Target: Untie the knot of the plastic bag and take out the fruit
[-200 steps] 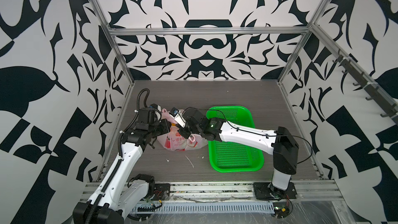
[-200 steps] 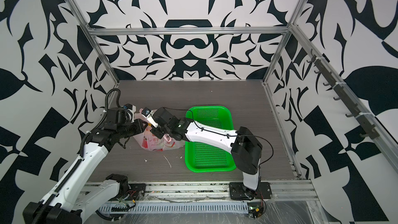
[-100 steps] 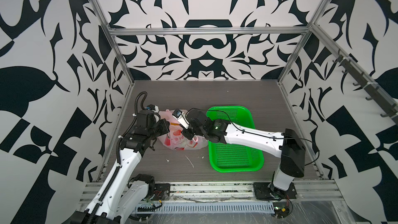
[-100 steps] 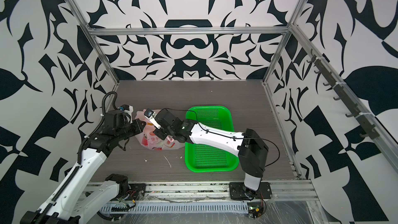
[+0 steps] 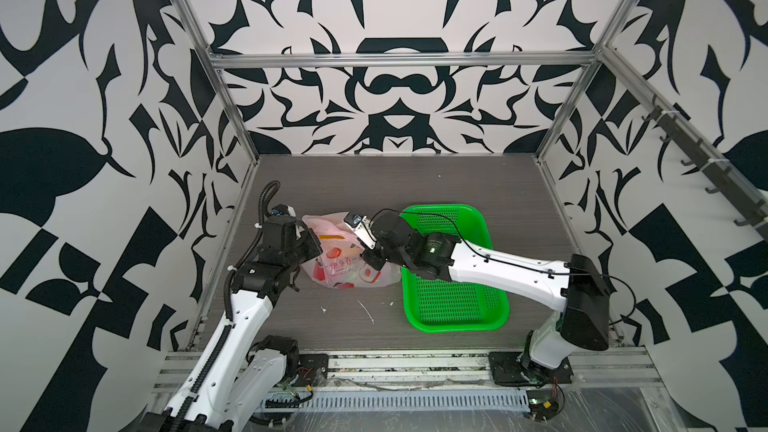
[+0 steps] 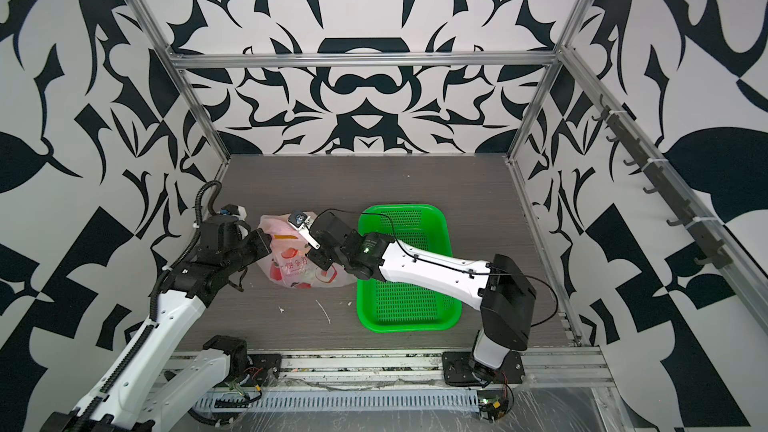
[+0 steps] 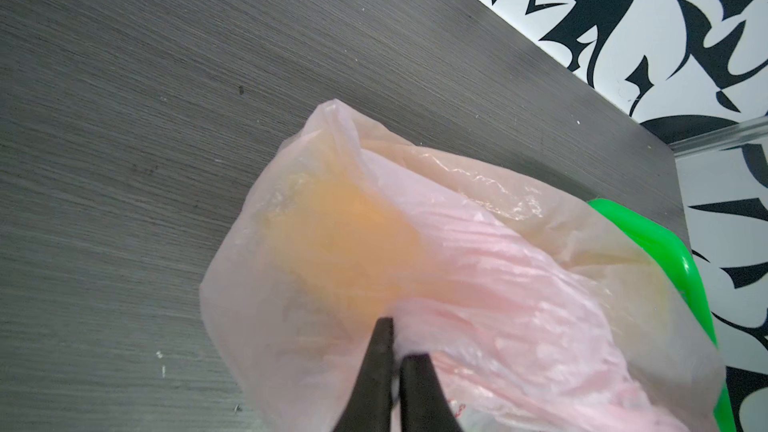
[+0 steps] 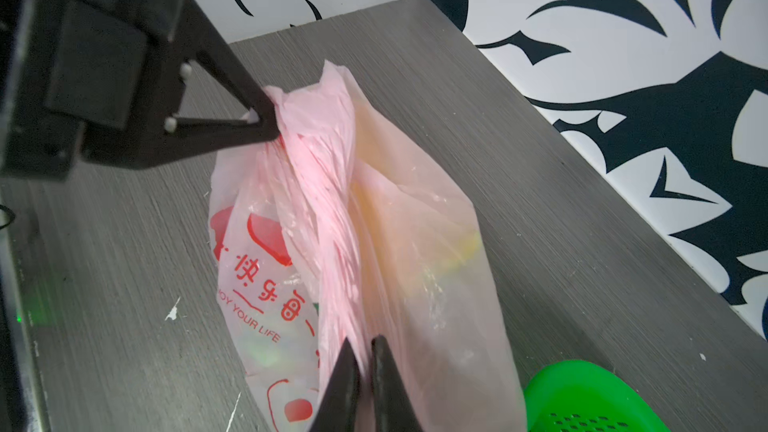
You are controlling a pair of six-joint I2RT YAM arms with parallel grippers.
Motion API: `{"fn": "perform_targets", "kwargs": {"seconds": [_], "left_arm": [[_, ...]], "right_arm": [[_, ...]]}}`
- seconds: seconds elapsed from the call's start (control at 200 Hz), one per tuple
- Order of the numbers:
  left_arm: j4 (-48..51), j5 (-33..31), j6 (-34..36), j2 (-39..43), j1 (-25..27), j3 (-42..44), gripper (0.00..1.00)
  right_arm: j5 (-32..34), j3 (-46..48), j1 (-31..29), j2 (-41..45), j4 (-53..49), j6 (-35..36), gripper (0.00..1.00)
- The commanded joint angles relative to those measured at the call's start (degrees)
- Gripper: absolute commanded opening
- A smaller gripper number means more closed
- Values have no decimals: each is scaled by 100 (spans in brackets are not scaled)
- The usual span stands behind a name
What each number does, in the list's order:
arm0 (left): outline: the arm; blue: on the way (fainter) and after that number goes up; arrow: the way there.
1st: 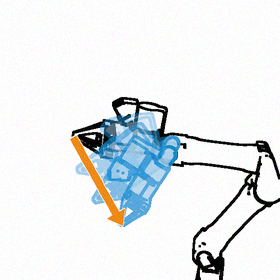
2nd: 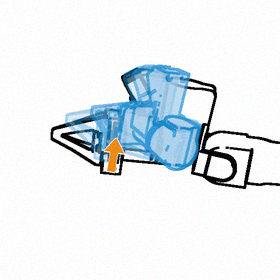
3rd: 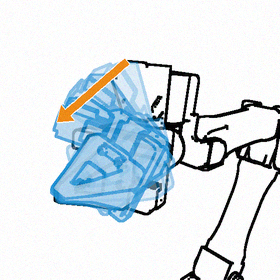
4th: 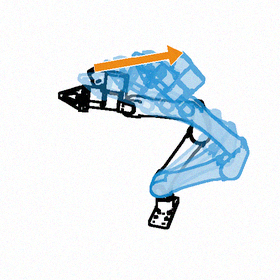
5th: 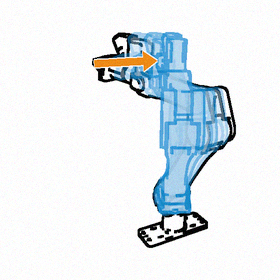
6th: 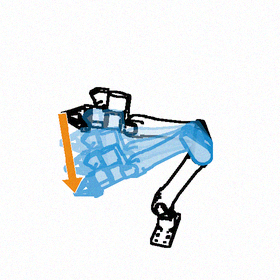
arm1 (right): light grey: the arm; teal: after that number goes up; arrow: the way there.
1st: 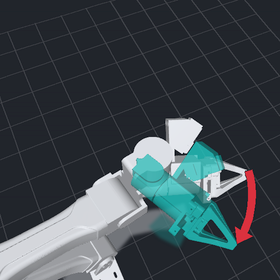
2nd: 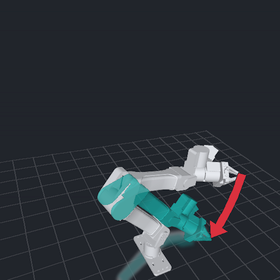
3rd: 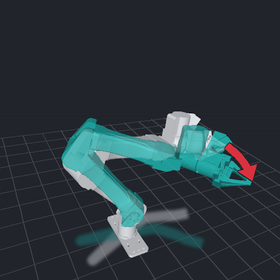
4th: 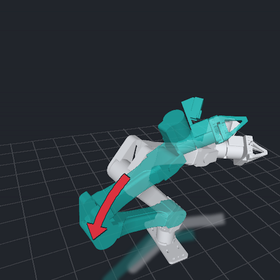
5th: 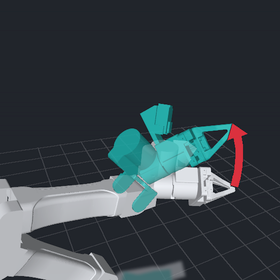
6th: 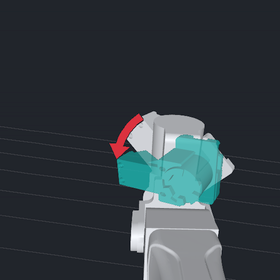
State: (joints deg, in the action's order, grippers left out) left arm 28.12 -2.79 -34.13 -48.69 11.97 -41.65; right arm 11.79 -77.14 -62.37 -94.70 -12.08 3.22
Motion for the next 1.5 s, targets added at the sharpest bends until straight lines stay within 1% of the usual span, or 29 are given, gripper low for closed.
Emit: {"fn": "perform_targets", "kwargs": {"seconds": [0.0,0.04,0.085,0.135,0.27,0.47,0.555,0.67,0.735,0.835,0.935,1.16,1.22,1.295,1.495], "left_arm": [[-38,-422,-181,90,-60,126,10],[-52,-437,-203,98,-73,146,10],[-84,-459,-236,96,-88,179,10],[-95,-438,-253,85,-126,200,10],[-113,-331,-295,70,-204,201,10],[-87,-126,-375,115,-229,154,11],[-98,149,-405,139,-222,113,17],[-73,554,-365,176,-228,17,29],[42,696,-302,167,-227,-114,33],[164,810,-219,184,-223,-238,39],[235,889,-157,193,-228,-313,46],[515,972,130,31,-228,-492,54],[647,991,245,-47,-223,-578,56],[863,1002,409,-110,-216,-711,59],[1663,989,919,-307,-55,-1215,66]], "right_arm": [[387,193,90,407,149,-50,11],[521,299,102,470,266,-66,11],[671,450,144,564,442,-121,14],[706,569,201,652,601,-195,15],[644,816,347,836,938,-382,19],[547,722,366,786,870,-393,30],[443,693,366,771,817,-367,37],[292,614,357,751,751,-324,49],[299,566,357,729,744,-264,53],[281,384,361,627,671,-196,56],[235,190,358,478,550,-173,56],[309,-99,354,122,572,-147,60],[316,-158,353,46,600,-147,60],[331,-201,352,-17,676,-138,55],[326,-314,358,-114,791,-129,29]]}}
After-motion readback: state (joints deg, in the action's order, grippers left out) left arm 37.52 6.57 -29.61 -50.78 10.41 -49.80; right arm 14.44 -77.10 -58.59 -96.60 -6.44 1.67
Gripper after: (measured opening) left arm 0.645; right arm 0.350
